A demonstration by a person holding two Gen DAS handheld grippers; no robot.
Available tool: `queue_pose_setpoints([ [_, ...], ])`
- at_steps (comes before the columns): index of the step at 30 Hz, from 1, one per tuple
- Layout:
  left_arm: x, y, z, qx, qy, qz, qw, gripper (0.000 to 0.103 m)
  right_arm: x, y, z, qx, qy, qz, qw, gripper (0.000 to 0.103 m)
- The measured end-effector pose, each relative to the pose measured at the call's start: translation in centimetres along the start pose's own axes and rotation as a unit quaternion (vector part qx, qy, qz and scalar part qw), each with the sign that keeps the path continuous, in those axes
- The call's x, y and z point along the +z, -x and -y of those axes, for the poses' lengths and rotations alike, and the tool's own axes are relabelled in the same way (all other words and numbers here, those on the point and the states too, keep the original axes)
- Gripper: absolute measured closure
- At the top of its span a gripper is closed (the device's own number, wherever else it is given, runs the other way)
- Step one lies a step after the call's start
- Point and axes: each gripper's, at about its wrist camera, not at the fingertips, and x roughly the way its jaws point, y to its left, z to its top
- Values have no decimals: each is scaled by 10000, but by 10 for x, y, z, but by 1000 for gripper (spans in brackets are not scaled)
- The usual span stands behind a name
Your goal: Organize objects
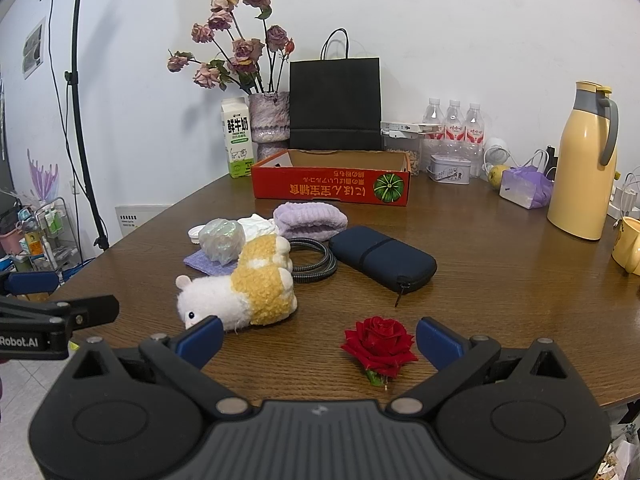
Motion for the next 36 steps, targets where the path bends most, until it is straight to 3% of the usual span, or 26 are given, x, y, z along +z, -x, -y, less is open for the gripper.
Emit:
queue_pose_setpoints([
  [36,-2,-10,1,-145,80,-86,9998,0,-8,-9,6,-207,151,-29,9997,0],
])
